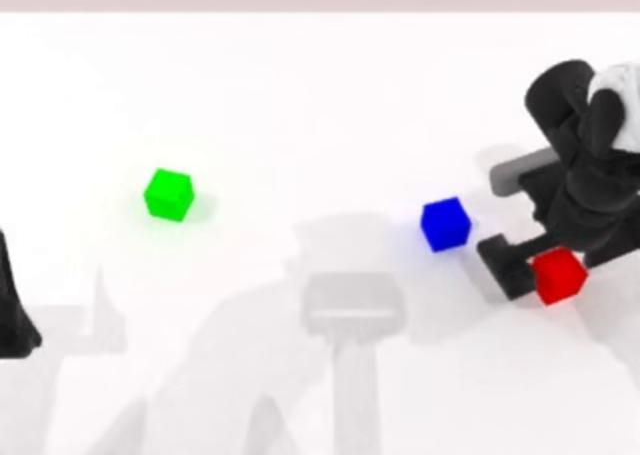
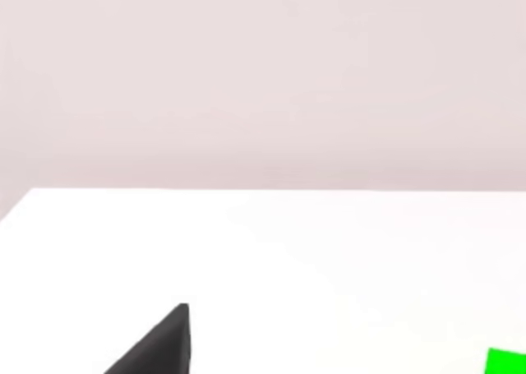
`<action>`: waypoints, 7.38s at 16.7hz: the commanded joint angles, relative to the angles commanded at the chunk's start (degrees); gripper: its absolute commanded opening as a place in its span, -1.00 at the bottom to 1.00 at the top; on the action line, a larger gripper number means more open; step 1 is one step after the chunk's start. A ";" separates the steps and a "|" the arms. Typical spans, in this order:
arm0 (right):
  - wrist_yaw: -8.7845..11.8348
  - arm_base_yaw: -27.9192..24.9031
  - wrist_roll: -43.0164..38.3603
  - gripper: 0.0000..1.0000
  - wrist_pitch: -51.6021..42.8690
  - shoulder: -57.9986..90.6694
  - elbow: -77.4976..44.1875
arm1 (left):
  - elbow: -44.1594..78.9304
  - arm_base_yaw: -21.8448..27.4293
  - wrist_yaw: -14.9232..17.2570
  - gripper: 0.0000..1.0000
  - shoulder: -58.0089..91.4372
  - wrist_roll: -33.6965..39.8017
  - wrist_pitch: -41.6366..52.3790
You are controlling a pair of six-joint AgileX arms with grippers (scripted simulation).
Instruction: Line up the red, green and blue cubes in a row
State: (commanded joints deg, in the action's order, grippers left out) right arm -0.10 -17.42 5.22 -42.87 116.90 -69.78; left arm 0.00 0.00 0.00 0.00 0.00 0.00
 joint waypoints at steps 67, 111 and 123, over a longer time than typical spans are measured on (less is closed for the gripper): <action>-2.02 -38.37 -61.37 -1.00 -23.52 17.45 -42.77 | 0.00 0.00 0.00 1.00 0.00 0.00 0.00; -2.29 -38.72 -61.29 1.00 -33.71 15.49 -50.88 | 0.48 0.09 0.02 1.00 0.47 0.00 0.35; -10.32 -18.36 -38.79 1.00 -8.96 -35.86 -9.41 | 42.39 5.34 0.05 1.00 46.16 -0.80 27.35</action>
State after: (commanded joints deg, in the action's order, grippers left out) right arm -10.42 -35.77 -33.58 -51.83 81.04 -79.19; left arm 42.39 5.34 0.05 46.16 -0.80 27.35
